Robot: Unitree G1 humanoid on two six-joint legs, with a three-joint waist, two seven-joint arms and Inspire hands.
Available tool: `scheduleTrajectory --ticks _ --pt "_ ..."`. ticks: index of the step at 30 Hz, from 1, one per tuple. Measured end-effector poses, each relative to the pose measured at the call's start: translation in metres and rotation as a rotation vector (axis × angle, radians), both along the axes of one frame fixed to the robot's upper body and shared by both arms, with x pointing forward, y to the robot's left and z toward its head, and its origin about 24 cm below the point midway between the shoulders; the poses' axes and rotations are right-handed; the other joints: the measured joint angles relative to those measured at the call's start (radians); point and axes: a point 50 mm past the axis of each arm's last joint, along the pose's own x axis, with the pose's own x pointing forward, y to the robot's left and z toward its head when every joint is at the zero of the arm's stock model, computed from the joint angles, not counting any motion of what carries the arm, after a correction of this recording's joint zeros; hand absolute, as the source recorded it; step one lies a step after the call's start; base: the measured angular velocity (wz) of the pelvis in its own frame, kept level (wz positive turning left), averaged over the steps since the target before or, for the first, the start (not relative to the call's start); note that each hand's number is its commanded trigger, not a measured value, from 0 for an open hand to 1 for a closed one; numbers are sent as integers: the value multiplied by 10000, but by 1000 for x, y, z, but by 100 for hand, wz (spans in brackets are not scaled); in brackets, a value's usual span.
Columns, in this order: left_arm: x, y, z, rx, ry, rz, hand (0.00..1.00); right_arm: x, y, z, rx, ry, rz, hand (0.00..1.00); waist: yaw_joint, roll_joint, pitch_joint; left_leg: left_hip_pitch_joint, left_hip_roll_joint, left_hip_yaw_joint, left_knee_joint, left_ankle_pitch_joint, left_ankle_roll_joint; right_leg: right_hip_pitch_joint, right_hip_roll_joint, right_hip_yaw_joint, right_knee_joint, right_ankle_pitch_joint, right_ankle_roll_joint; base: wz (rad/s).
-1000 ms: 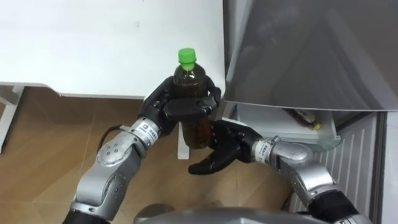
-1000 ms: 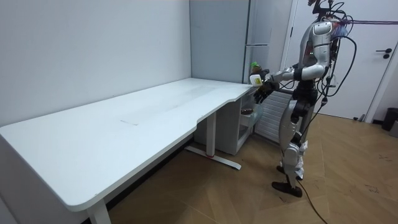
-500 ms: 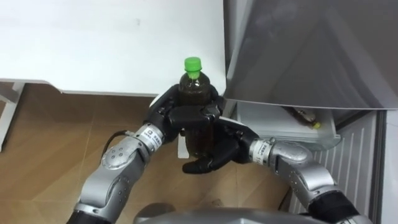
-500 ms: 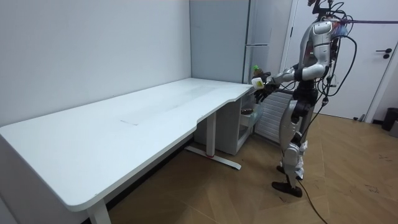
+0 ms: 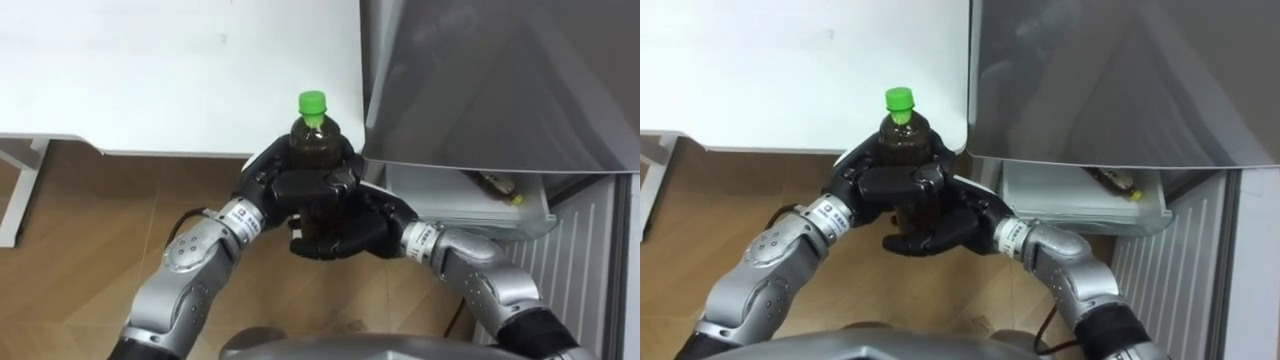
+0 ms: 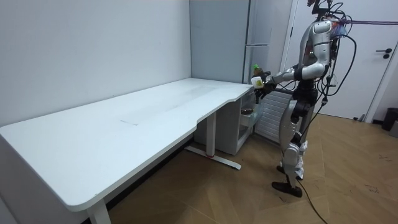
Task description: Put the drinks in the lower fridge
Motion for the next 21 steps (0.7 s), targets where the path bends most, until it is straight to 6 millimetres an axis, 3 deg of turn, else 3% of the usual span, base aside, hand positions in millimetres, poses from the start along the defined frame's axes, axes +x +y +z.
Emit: scheduleTrajectory --ticks 10,12,13,14,15,21 --pt "1 1 1 -219 -23 90 98 -2 5 2 94 -103 245 100 -24 38 -21 4 5 1 1 0 -1 1 5 8 2 1 -2 0" --pt "0 0 1 -198 -19 52 82 -3 5 2 42 -82 223 100 -22 40 -22 5 4 1 2 0 0 2 1 7 0 1 -1 0" --pt "0 0 1 -195 -16 50 60 -3 5 2 38 -79 232 100 -23 40 -22 6 5 1 2 0 0 2 1 8 0 1 -2 0" --pt "0 0 1 -188 -15 49 5 -3 5 2 34 -76 236 100 -24 40 -22 6 6 1 2 0 -1 2 1 7 -1 1 -2 0" --pt "0 0 1 -187 -15 49 0 -3 5 2 31 -75 235 100 -24 40 -22 6 7 1 1 0 0 2 2 7 -1 1 -2 0" --pt "1 1 1 -165 -41 24 0 -3 5 1 86 -18 195 100 -25 47 -17 120 1 1 -2 1 1 63 -6 14 0 1 -2 0"
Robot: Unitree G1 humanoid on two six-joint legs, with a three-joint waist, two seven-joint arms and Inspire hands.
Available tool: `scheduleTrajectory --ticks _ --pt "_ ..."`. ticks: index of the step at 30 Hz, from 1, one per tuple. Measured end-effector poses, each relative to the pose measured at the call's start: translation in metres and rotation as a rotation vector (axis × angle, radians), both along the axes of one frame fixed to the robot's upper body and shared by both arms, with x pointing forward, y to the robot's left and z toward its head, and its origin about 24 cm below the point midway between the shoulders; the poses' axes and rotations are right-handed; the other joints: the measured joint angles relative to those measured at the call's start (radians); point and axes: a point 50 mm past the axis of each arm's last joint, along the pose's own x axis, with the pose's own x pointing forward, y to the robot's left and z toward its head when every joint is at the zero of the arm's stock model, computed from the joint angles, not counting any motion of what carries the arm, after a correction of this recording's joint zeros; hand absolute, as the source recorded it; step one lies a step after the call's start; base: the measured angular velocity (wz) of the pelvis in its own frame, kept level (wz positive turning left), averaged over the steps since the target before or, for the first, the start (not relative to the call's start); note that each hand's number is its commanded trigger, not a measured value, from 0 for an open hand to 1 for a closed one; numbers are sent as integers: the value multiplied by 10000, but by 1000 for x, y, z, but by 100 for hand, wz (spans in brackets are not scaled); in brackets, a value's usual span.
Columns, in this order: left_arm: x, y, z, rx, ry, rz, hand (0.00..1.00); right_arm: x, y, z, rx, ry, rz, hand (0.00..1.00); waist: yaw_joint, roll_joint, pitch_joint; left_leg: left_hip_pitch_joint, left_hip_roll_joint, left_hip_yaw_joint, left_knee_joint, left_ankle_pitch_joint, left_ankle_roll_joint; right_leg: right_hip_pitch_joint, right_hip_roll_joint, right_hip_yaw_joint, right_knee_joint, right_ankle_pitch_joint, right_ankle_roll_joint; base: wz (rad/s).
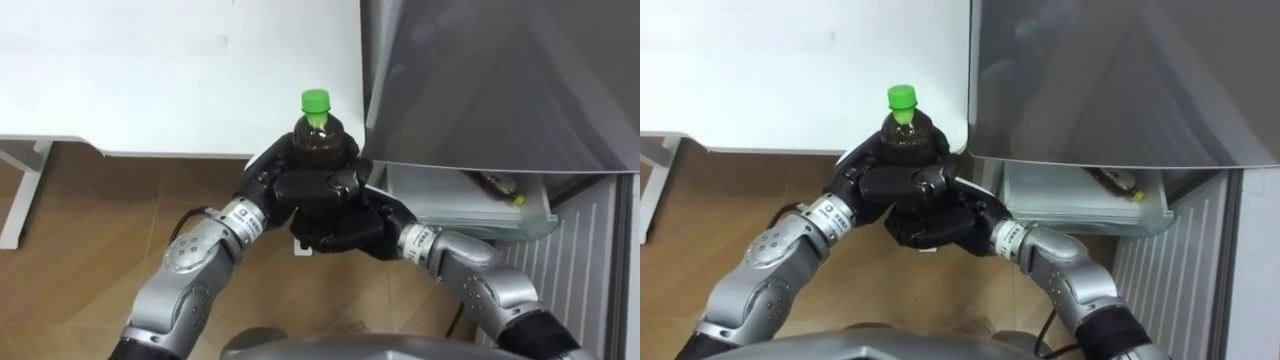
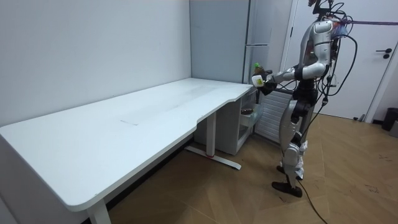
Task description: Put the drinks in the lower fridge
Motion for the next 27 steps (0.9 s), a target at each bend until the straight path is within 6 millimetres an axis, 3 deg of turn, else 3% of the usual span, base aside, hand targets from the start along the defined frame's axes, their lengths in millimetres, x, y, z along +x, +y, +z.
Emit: scheduleTrajectory --ticks 9,17,22,27 --pt "2 -3 2 -38 -163 -61 0 -2 -3 0 349 255 -223 100 -7 80 51 55 2 -1 -70 0 1 89 27 -8 -5 0 0 0" --pt "5 -3 6 -66 -353 -67 0 -2 -6 0 534 243 -325 100 0 88 50 36 0 -57 -49 0 1 70 29 -25 -8 0 0 0" --pt "14 3 27 116 -1509 292 0 -1 -7 2 666 95 -329 100 10 88 48 75 0 -25 -44 0 0 123 10 -28 -22 0 1 0" --pt "29 12 64 -65 -3144 1143 0 -13 -8 -5 661 528 -432 100 95 96 46 53 1 4 -37 0 1 103 -4 -20 -29 0 1 0"
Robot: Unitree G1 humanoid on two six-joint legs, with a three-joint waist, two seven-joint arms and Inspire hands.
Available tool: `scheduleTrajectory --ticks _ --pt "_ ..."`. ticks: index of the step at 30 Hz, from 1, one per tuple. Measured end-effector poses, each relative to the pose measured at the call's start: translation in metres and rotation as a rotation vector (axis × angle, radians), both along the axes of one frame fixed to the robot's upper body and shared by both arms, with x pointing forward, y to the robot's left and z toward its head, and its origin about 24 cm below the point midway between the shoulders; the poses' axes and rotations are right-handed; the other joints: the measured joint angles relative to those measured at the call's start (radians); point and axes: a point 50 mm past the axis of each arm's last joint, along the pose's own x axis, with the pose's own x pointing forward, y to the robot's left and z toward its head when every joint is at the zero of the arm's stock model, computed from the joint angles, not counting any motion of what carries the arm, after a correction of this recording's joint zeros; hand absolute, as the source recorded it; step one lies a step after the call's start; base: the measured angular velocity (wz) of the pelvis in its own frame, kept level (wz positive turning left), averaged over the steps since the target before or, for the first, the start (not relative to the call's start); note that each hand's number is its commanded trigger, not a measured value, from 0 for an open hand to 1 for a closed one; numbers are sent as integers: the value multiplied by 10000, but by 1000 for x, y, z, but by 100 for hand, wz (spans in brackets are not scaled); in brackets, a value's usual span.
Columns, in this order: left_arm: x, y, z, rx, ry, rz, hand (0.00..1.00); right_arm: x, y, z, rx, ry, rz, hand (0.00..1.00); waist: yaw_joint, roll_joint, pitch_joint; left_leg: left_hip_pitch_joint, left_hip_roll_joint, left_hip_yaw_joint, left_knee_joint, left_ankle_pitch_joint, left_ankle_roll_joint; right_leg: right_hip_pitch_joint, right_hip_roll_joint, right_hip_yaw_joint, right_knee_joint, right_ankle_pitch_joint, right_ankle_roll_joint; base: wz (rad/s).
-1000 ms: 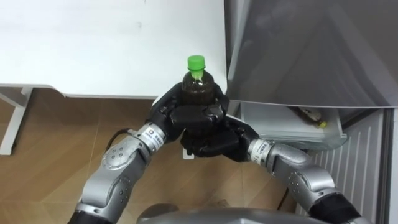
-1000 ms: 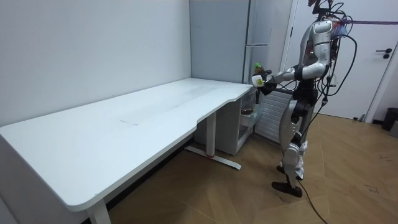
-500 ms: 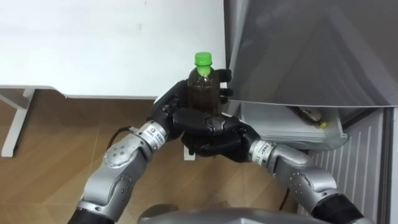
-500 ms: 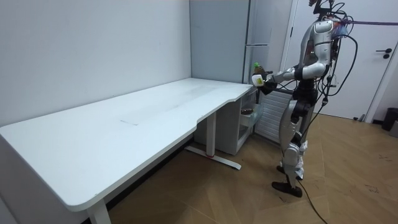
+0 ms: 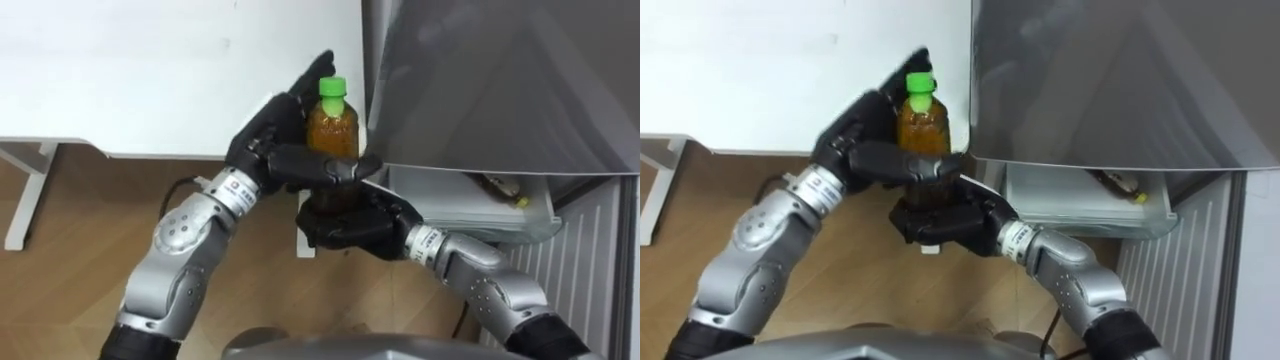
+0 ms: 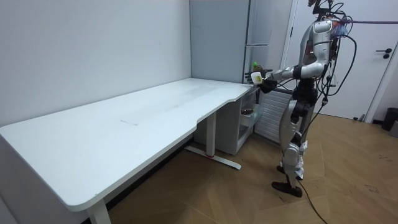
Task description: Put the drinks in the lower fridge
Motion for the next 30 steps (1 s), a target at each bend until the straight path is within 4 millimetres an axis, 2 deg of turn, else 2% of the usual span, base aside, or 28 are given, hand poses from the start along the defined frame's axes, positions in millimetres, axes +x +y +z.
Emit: scheduleTrajectory --ticks 7,12,14,16,18,22,27,30 --pt "2 15 29 741 -1527 1091 0 -1 -5 -1 -76 118 -125 100 58 94 -22 113 3 24 4 0 0 52 10 30 4 3 1 0" --pt "8 43 49 1521 -2537 3282 0 3 -24 -1 -242 28 -1027 100 245 362 -14 158 -2 -40 -13 1 1 87 41 22 9 3 1 1" --pt "6 52 58 1599 -2944 4072 0 2 -28 -1 -266 51 -1249 100 294 400 -10 186 -3 -57 -29 1 1 138 44 13 5 3 1 0" --pt "4 61 68 1492 -3483 4778 0 0 -32 -2 -288 108 -1421 100 322 401 -11 265 5 -53 -66 1 0 152 29 22 7 2 0 -3" --pt "1 70 77 1329 -3973 5667 0 -6 -38 -5 -360 296 -1714 100 505 401 -13 371 18 13 -125 1 -1 217 13 35 8 1 1 -8" --pt "-4 93 82 1525 -4157 7312 0 -8 -45 -6 -437 338 -2008 100 650 388 -15 377 6 19 -130 2 -1 200 12 48 2 1 1 -1" --pt "-15 125 89 1591 -4442 9921 0 -17 -49 -12 -1078 458 -1865 100 1038 263 -41 537 3 16 -141 2 0 370 6 68 -25 -1 3 0" --pt "-21 143 87 1460 -4317 11228 0 -19 -52 -13 -1296 477 -1941 100 1132 259 -51 531 -21 10 -145 2 2 417 14 66 -140 0 7 0"
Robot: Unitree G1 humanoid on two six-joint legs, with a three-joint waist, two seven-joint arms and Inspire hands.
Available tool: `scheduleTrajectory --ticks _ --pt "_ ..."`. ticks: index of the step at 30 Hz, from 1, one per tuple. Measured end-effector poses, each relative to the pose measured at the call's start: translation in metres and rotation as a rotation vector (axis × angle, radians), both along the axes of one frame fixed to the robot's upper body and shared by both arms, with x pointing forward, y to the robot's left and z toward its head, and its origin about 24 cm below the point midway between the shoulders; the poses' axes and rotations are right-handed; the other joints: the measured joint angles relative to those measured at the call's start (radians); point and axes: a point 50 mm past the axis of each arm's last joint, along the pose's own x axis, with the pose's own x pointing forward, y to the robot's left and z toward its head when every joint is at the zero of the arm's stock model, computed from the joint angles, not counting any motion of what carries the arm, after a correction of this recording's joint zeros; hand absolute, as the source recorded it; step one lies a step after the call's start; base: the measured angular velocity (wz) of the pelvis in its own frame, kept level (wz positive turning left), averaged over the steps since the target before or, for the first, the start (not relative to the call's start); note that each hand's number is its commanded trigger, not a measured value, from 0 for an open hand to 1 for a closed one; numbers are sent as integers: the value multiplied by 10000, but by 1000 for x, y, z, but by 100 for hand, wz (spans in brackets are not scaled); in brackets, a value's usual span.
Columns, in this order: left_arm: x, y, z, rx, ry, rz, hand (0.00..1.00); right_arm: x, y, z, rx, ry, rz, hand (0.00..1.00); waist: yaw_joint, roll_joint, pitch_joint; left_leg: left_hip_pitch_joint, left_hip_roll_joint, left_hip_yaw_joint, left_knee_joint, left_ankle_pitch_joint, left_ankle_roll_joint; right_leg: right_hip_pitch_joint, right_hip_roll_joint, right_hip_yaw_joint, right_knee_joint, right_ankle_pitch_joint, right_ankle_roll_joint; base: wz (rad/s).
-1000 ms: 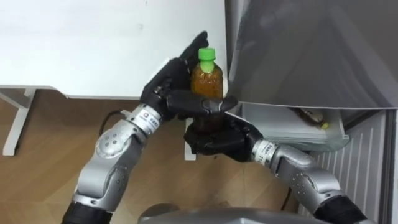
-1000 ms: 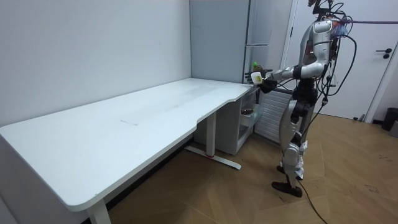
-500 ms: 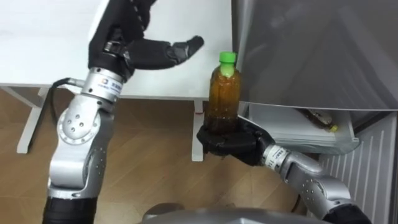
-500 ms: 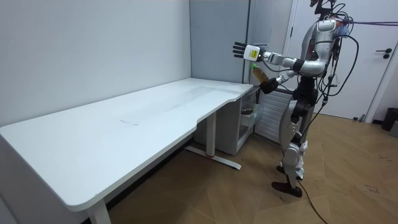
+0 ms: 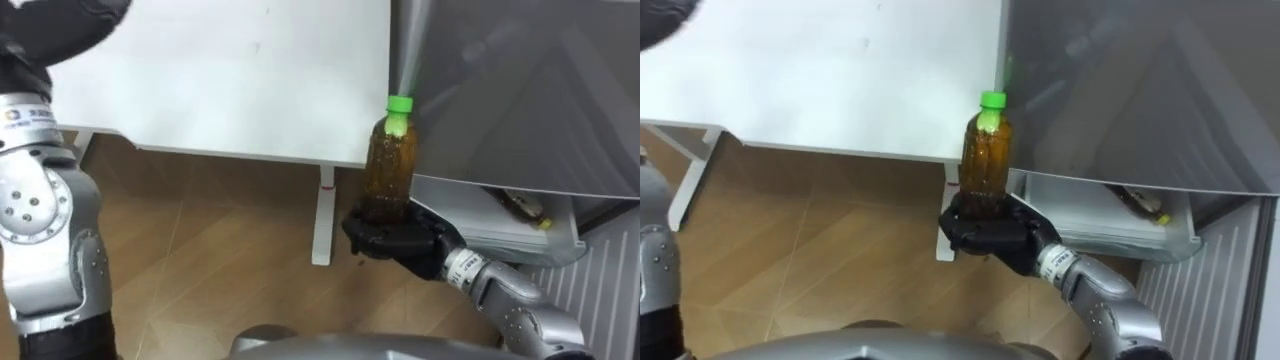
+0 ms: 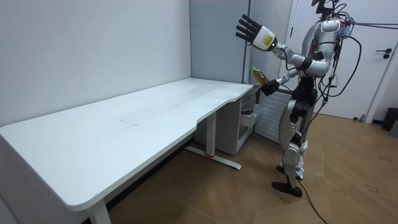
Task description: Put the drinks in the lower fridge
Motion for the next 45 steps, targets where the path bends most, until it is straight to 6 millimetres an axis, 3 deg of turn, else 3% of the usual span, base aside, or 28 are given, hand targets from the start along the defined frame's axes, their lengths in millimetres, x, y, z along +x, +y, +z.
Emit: scheduleTrajectory --ticks 7,12,17,21,27,36,41,45 --pt "-9 34 -38 -1773 1125 2099 0 -15 -8 -3 -354 330 -348 100 426 52 -72 259 -36 -36 -164 6 10 194 6 4 -171 -3 10 0" --pt "-29 46 -108 -3869 3580 3376 0 -11 -8 -2 -477 275 -773 100 472 129 -100 385 -35 -18 -268 6 11 262 7 -15 -196 -8 14 -1" --pt "-45 41 -158 -5747 5321 4061 0 -12 -11 -3 -798 435 -1004 100 466 115 -87 481 -36 -14 -385 6 10 350 30 -36 -297 -7 18 0" --pt "-63 32 -194 -6745 6827 4359 0 -14 -9 -6 -940 647 -878 100 424 -13 -88 425 -44 -5 -447 4 10 325 69 1 -342 -7 19 0" --pt "-94 20 -235 -7112 9335 4690 0 -20 -7 -13 -1371 1272 -976 100 377 -85 -77 491 -35 17 -515 4 11 327 54 3 -356 -6 19 0" --pt "-146 2 -277 -5752 13309 3797 0 -38 -15 -32 -1596 2325 -1110 100 -52 -80 -64 311 -34 54 -547 -11 36 291 47 19 -332 12 50 1" --pt "-187 -11 -297 -6310 15457 3065 0 -59 -26 -48 -1944 3548 -1353 100 -406 -182 -73 340 -32 144 -522 -10 34 309 65 27 -336 13 49 -1" --pt "-193 -19 -302 -6719 15822 2099 0 -81 -37 -61 -2371 4696 -1618 100 -425 -241 -60 330 3 217 -527 -12 33 266 68 210 -332 15 48 -6"
